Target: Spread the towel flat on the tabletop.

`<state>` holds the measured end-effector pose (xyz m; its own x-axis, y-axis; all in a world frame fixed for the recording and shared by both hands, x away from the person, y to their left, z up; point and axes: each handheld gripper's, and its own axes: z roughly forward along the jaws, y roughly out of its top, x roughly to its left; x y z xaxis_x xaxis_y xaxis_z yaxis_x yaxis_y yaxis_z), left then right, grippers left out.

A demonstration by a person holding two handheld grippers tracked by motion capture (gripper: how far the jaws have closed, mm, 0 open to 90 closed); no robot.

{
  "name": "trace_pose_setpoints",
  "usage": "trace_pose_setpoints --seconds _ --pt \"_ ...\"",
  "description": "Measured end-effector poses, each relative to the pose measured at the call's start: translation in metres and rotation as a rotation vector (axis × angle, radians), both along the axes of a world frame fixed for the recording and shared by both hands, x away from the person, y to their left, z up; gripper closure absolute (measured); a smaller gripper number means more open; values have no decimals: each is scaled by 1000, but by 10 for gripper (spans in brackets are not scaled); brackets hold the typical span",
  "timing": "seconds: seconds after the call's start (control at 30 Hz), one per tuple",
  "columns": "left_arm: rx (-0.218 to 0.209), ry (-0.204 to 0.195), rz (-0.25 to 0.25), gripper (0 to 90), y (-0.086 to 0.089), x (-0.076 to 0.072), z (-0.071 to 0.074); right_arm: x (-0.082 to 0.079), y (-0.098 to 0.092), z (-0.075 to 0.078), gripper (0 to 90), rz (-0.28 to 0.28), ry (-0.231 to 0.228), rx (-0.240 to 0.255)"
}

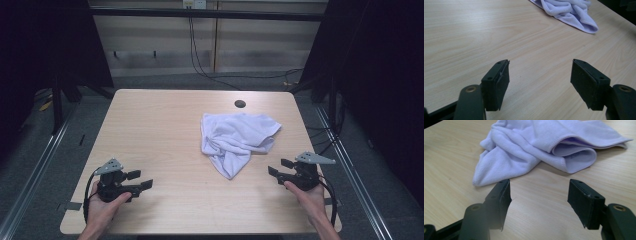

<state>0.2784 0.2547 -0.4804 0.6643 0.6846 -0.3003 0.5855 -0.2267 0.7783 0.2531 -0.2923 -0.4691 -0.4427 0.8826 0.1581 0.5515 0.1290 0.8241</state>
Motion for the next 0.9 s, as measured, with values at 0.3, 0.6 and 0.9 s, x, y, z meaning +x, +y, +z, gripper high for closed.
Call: trace_pose_setpoints --seconds 0.3,0.6,0.9 --pt "-17 7 -36 348 -6 3 -1 26 4 6 360 55 11 2" --pt "-30 -18 -73 318 -5 -1 2 63 16 12 303 103 14 13" --pt "-8 -41 -45 274 -4 0 3 100 32 13 321 131 12 -16"
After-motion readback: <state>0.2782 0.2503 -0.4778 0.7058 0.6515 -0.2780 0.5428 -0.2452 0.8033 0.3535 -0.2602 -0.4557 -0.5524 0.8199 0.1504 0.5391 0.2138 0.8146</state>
